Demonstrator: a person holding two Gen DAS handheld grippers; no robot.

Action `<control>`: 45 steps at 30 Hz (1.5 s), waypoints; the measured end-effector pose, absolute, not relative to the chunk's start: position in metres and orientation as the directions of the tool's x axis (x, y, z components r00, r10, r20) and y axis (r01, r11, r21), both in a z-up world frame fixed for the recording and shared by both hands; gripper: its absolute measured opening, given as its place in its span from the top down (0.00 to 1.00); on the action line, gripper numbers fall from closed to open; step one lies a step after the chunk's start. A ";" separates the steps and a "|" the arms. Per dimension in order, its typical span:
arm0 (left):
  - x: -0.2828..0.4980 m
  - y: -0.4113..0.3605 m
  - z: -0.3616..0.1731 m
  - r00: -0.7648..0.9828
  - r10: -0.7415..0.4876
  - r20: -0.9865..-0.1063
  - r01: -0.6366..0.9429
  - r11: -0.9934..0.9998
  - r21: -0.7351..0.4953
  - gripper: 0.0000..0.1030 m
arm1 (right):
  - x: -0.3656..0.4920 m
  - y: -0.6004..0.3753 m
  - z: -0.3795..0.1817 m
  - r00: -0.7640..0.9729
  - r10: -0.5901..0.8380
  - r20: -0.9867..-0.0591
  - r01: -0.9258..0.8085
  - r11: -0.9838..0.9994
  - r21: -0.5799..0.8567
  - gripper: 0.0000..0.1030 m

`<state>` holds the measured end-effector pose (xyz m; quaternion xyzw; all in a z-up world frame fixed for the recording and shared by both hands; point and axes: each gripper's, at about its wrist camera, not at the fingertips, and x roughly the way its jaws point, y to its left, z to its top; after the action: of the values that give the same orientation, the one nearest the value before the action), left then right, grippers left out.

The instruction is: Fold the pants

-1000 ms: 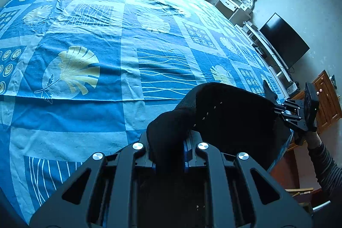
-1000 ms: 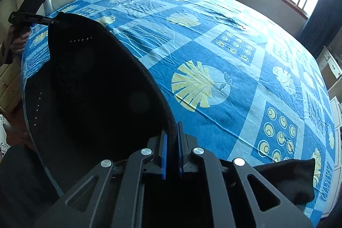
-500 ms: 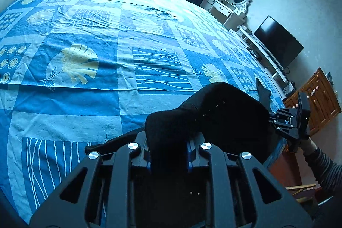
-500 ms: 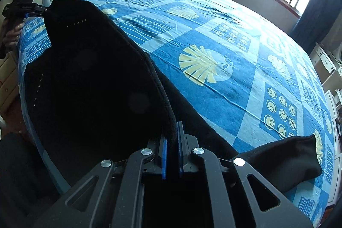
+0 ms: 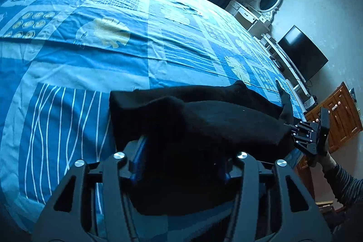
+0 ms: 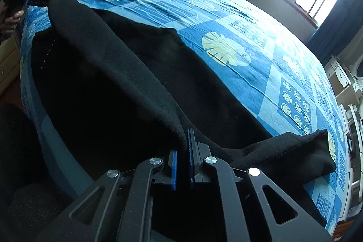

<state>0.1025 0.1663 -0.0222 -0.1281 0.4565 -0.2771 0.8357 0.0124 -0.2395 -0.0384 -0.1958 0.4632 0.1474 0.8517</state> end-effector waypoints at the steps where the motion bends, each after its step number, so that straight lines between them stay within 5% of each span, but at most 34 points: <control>1: 0.100 0.169 -0.028 0.422 -0.581 -0.696 0.324 0.814 -0.482 0.40 | 0.009 -0.238 -0.041 0.528 0.062 -0.847 -0.434 0.877 -0.206 0.92; 4: 0.093 0.180 -0.048 0.390 -0.591 -0.706 0.242 0.806 -0.540 0.32 | 0.003 -0.235 -0.046 0.537 0.045 -0.842 -0.431 0.873 -0.228 0.92; 13: 0.054 0.207 -0.068 0.414 -0.643 -0.644 0.102 0.736 -0.669 0.32 | -0.018 -0.225 -0.048 0.580 -0.011 -0.814 -0.418 0.854 -0.310 0.84; 18: 0.028 0.210 -0.065 0.461 -0.660 -0.593 0.028 0.679 -0.733 0.32 | -0.037 -0.230 -0.038 0.575 0.025 -0.818 -0.394 0.884 -0.250 0.56; 24: 0.010 0.207 -0.055 0.519 -0.639 -0.568 -0.019 0.655 -0.755 0.31 | -0.051 -0.272 -0.021 0.505 0.225 -0.833 -0.242 0.964 0.113 0.50; 28: 0.015 0.195 -0.054 0.519 -0.621 -0.587 -0.046 0.666 -0.744 0.31 | -0.047 -0.321 -0.031 0.487 0.435 -0.758 -0.015 0.871 0.490 0.50; 31: 0.021 0.190 -0.058 0.516 -0.622 -0.590 -0.082 0.649 -0.756 0.31 | -0.046 -0.338 -0.045 0.488 0.522 -0.700 0.101 0.762 0.639 0.50; 45: 0.027 0.163 -0.061 0.521 -0.545 -0.657 -0.202 0.670 -0.715 0.27 | -0.033 -0.344 -0.066 0.525 0.580 -0.623 0.248 0.597 0.763 0.49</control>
<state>0.0274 0.1631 -0.0614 -0.3912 0.4770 -0.1100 0.7793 -0.0326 -0.3440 -0.0664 0.4356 0.4750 0.1095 0.7567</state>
